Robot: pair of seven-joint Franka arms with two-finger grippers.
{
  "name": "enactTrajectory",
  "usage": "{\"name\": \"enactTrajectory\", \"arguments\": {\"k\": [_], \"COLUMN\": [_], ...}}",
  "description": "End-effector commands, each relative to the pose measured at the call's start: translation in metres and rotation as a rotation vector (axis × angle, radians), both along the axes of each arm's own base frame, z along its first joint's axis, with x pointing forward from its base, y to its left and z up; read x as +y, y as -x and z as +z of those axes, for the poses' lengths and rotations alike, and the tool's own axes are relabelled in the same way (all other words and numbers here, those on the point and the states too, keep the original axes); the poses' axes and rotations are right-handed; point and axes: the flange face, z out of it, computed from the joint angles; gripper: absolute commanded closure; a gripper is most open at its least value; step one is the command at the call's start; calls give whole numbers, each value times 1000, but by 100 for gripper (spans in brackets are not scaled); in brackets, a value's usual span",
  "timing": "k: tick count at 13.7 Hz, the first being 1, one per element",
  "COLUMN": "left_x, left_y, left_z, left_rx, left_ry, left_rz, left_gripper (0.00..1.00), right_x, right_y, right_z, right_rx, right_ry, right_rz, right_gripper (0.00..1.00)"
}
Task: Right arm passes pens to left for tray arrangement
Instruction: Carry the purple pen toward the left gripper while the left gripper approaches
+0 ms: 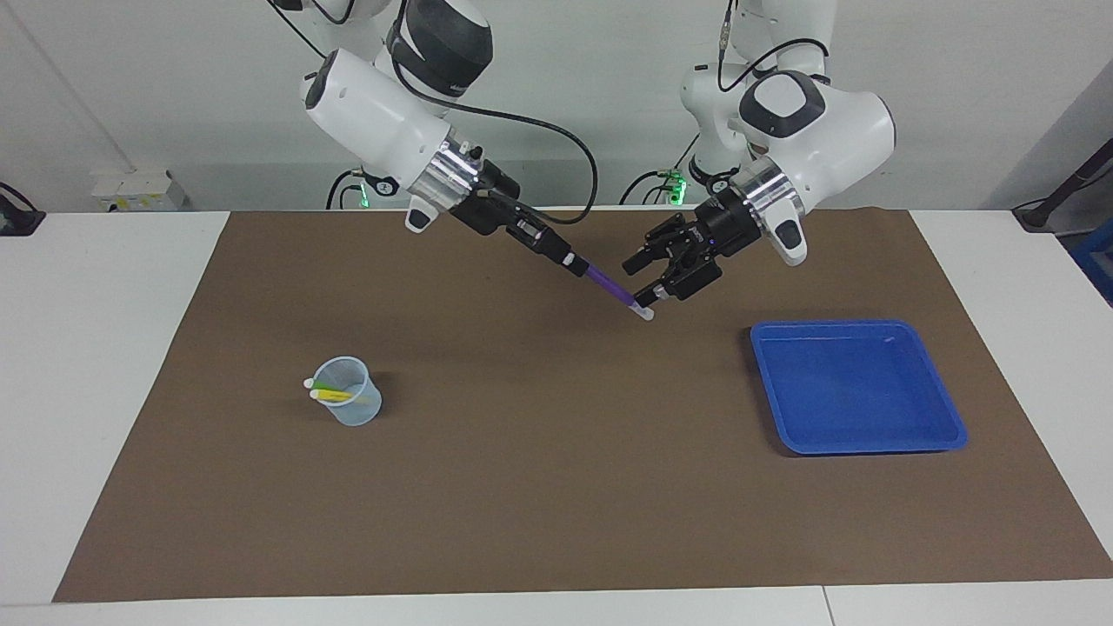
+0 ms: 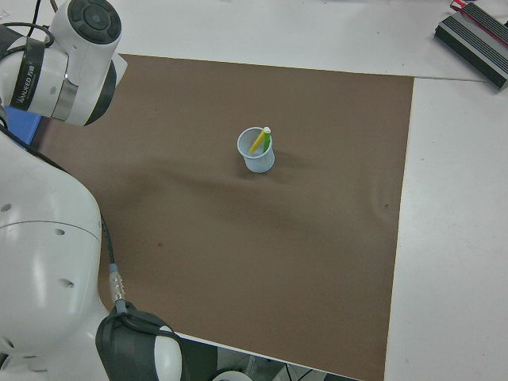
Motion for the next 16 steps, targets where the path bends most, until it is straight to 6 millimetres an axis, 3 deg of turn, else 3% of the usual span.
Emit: {"name": "enactTrajectory", "arguments": {"k": [1, 3, 5, 8, 10, 14, 16], "left_x": [-4, 3, 2, -7, -7, 3, 19], "left_y": [9, 6, 6, 8, 8, 6, 3], "left_z": [5, 5, 5, -5, -5, -10, -14], "left_rx": [0, -9, -11, -55, -59, -82, -72], "left_ry": [6, 1, 0, -25, -31, -72, -89], "left_rz": [13, 22, 23, 92, 90, 68, 54], "left_gripper": [28, 40, 42, 35, 35, 40, 40], "right_x": [0, 0, 1, 10, 21, 21, 22], "right_y": [0, 0, 1, 3, 8, 7, 7], "right_z": [-4, -4, -7, -5, -6, -7, -9], "right_rx": [12, 12, 16, 28, 33, 29, 31], "right_ry": [-13, -13, -10, -19, -22, -20, -20], "right_rz": [-23, -21, -20, -52, -44, -48, -48], "right_gripper": [100, 100, 100, 100, 100, 100, 100]}}
